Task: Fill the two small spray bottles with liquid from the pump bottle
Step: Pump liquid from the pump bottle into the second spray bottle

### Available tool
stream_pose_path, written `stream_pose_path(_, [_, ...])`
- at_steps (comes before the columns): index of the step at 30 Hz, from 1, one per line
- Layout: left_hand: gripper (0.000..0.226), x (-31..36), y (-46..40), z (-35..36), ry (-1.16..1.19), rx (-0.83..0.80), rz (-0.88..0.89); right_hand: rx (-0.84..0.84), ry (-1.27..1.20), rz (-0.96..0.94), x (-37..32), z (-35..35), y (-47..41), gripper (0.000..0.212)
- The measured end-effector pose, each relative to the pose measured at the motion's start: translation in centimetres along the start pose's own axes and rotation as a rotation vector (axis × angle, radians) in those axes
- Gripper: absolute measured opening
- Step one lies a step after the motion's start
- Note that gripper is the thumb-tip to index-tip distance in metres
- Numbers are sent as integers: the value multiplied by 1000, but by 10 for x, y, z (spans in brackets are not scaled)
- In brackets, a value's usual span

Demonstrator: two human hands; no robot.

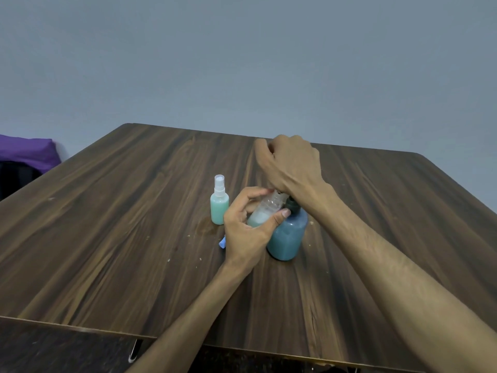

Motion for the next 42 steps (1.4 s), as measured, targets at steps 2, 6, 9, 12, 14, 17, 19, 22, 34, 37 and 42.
stream_pose_path(2, [40,0,-2,1,-3,-11,1,-3,-15,-6,2,3,-2,55])
stream_pose_path(6, [40,-2,0,0,-3,-10,-16,-42,-6,-9,1,4,-4,53])
stream_pose_path(9, [40,-2,-1,1,1,-9,-6,17,-45,-16,3,2,-5,52])
stream_pose_path(12, [40,-1,-1,1,-2,-14,-23,-57,-3,16,4,8,-3,54])
stream_pose_path(14, [41,-1,1,0,-2,-4,-16,5,0,-5,1,1,-1,51])
stream_pose_path(17, [41,0,-1,2,10,-16,-11,5,-11,-11,2,3,-3,53])
stream_pose_path(19, [41,1,-1,2,19,-18,-23,-51,30,-2,1,7,-3,54])
stream_pose_path(22, [41,0,0,1,31,-10,-10,8,-23,-16,0,1,-5,51])
stream_pose_path(34, [39,2,-2,2,30,-12,-8,-2,-35,-3,3,4,-6,52])
stream_pose_path(37, [38,0,-1,0,23,-11,-6,-1,-3,-18,0,4,-2,52])
stream_pose_path(42, [39,1,-2,2,28,-25,-19,42,-12,-24,0,3,-2,53])
Point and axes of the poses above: each hand's wrist, its own y-axis away from the middle knuckle, its own z-axis out of the palm, x = y × z, the point moved 5 cm from there along -y, towards the middle knuckle, and after that the axes turned 10 degrees about -x, right-handed, at the moved point
